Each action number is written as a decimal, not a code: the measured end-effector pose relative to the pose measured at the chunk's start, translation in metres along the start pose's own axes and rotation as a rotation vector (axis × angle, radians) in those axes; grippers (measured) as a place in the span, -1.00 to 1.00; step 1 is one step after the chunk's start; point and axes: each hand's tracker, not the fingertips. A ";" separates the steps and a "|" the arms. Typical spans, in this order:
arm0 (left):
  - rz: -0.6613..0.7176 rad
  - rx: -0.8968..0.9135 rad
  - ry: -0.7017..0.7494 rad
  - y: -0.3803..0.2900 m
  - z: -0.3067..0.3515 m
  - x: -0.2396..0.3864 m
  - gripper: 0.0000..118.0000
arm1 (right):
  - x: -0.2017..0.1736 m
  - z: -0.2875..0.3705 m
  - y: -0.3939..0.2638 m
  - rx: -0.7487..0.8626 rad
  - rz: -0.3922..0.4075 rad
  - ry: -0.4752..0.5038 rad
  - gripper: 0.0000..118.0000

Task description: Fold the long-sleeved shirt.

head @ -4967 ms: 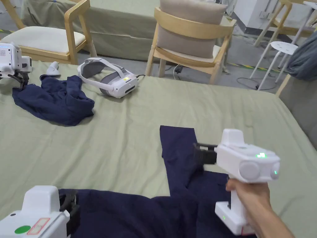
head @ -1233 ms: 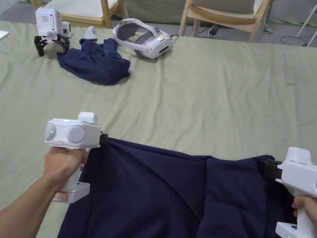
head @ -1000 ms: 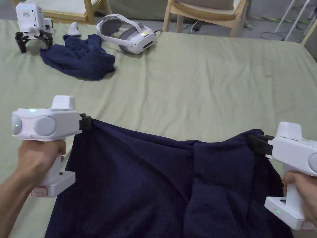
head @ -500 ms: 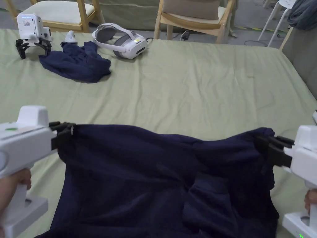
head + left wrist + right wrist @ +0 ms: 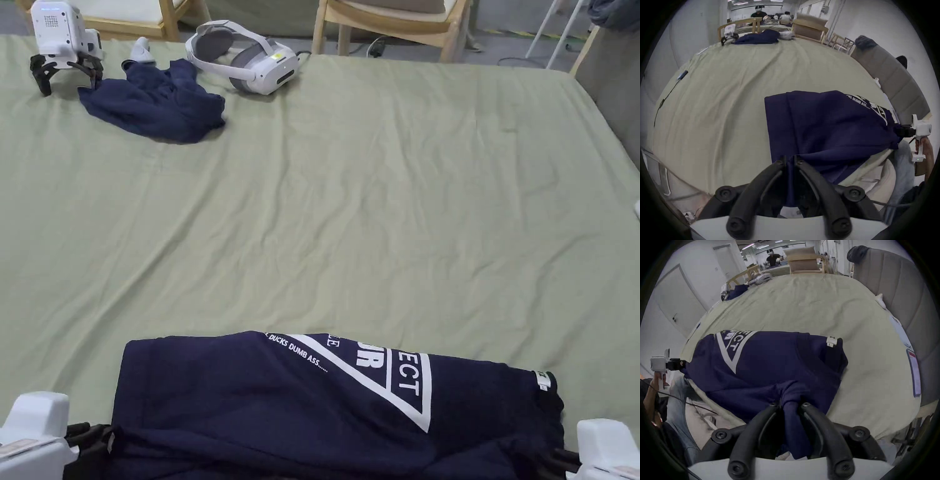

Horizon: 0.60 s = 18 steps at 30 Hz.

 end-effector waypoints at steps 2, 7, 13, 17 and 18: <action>-0.008 0.008 0.010 0.006 -0.001 0.004 -0.79 | -0.001 0.002 -0.001 0.029 -0.011 0.003 -0.74; -0.031 0.091 0.093 0.020 0.008 0.016 0.87 | -0.012 0.010 0.006 0.084 0.041 -0.138 1.00; 0.021 0.396 0.195 0.047 0.037 0.044 0.86 | -0.066 0.072 0.022 0.603 0.036 -0.196 0.99; 0.039 0.523 0.227 0.051 0.049 0.072 0.34 | -0.111 0.058 0.032 0.767 0.108 -0.236 0.45; 0.042 0.531 0.224 0.051 0.046 0.076 -0.33 | -0.121 0.050 0.034 0.792 0.133 -0.237 -0.23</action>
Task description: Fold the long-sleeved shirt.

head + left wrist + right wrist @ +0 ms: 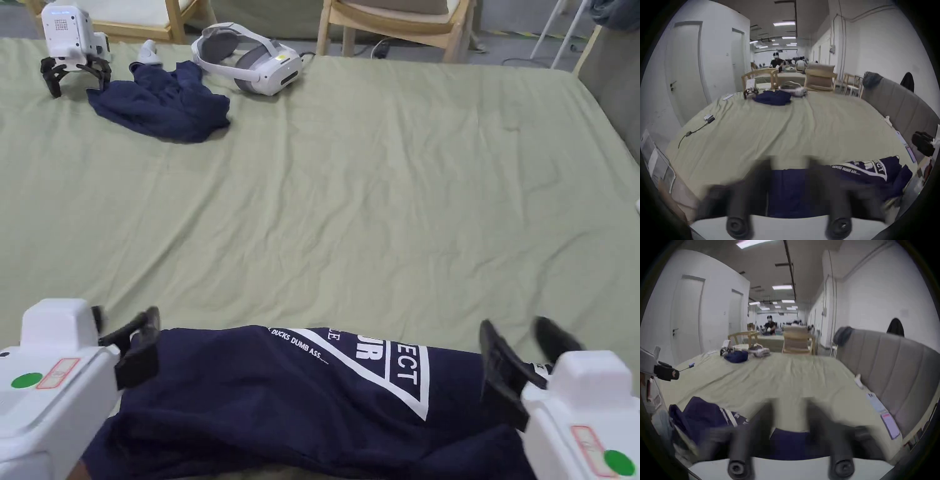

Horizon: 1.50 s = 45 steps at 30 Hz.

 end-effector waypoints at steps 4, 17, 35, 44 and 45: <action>-0.025 0.043 -0.048 0.002 0.010 0.011 -0.94 | -0.024 -0.020 -0.001 -0.005 -0.017 0.015 -1.00; 0.336 -0.441 -0.457 -0.002 -0.074 -0.103 0.87 | -0.053 -0.018 0.017 0.004 0.014 0.135 -1.00; 0.667 -0.694 -0.923 -0.095 -0.176 -0.139 0.64 | -0.076 -0.025 0.018 -0.046 0.015 0.225 -1.00; 0.571 -0.654 -0.714 -0.086 -0.139 -0.095 -0.76 | -0.062 -0.022 0.011 -0.055 -0.024 0.211 -1.00; 0.631 -0.634 -0.732 -0.082 -0.135 -0.119 -0.76 | -0.059 -0.022 0.011 -0.056 -0.030 0.205 -1.00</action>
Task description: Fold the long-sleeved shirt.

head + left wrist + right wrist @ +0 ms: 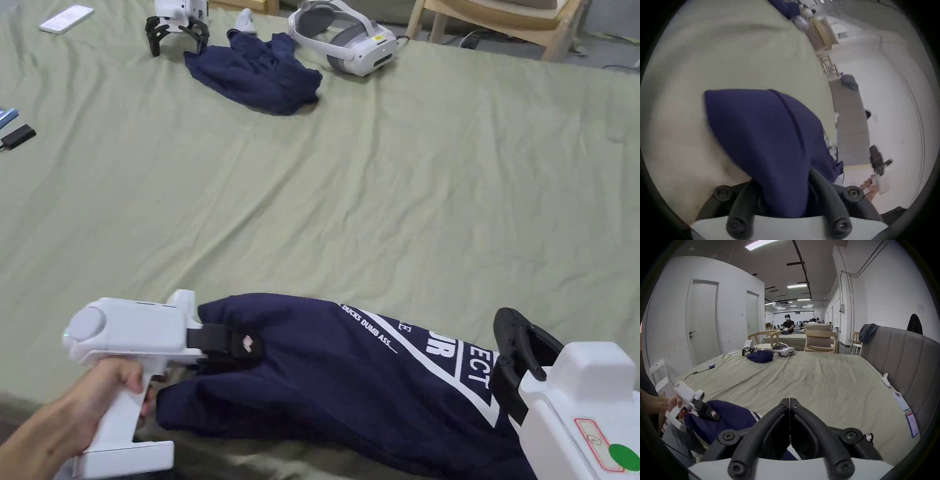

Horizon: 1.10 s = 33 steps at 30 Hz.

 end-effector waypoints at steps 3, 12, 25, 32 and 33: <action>-0.018 0.061 -0.020 0.015 0.033 -0.001 -0.76 | 0.008 0.002 0.001 0.006 -0.010 -0.014 -1.00; -0.157 0.147 0.108 0.058 0.118 0.016 -0.76 | 0.028 0.011 0.005 0.031 -0.025 -0.054 -1.00; -0.273 0.143 0.143 0.028 0.116 0.120 -0.76 | 0.039 0.008 0.004 0.039 -0.046 -0.064 -1.00; -0.350 0.034 0.060 0.002 -0.013 0.171 -0.76 | 0.040 0.009 0.004 0.044 -0.048 -0.055 -1.00; -0.347 0.019 0.091 -0.004 -0.042 0.178 -0.76 | 0.041 0.011 0.003 0.044 -0.048 -0.061 -1.00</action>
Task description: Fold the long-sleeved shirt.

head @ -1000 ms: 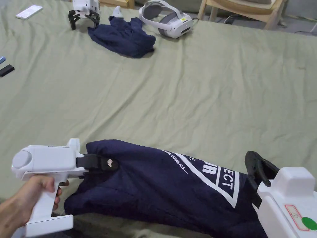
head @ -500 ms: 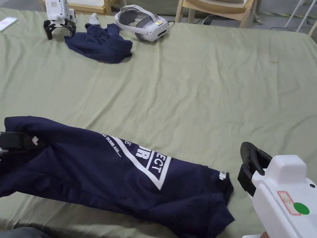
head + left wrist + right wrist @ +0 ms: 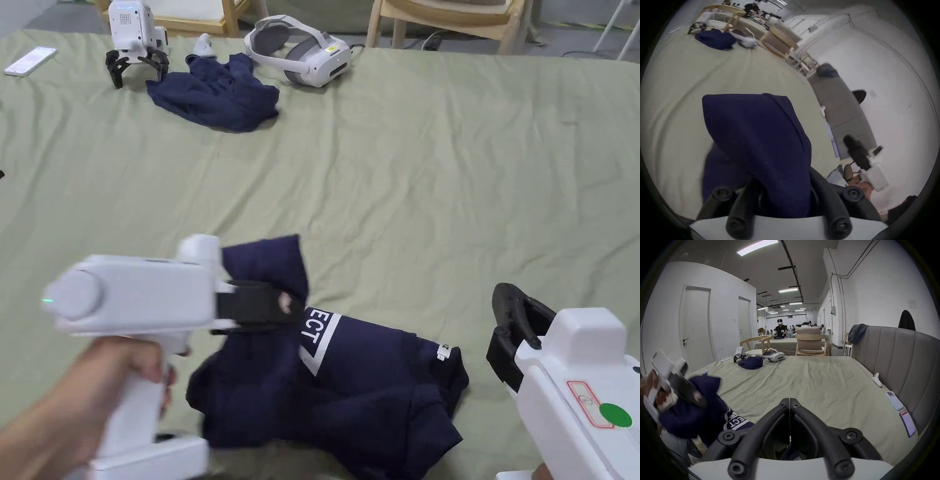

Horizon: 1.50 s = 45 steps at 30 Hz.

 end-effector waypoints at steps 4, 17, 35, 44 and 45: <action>0.012 -0.130 0.004 -0.022 -0.095 0.035 -0.75 | 0.009 0.008 -0.001 -0.001 -0.001 -0.020 -1.00; -0.076 0.100 -0.071 -0.013 -0.033 0.065 0.88 | 0.034 0.018 -0.001 0.020 -0.046 -0.075 -1.00; 0.127 -0.258 -0.089 -0.069 -0.184 0.030 -0.91 | 0.045 0.026 -0.018 -0.031 -0.060 -0.108 -1.00; 0.060 -0.223 -0.320 -0.061 -0.166 0.103 -0.92 | 0.050 0.032 0.001 -0.006 -0.062 -0.143 -1.00; 0.064 -0.172 -0.327 -0.055 -0.145 0.100 -0.92 | 0.050 0.033 0.005 0.005 -0.073 -0.126 -1.00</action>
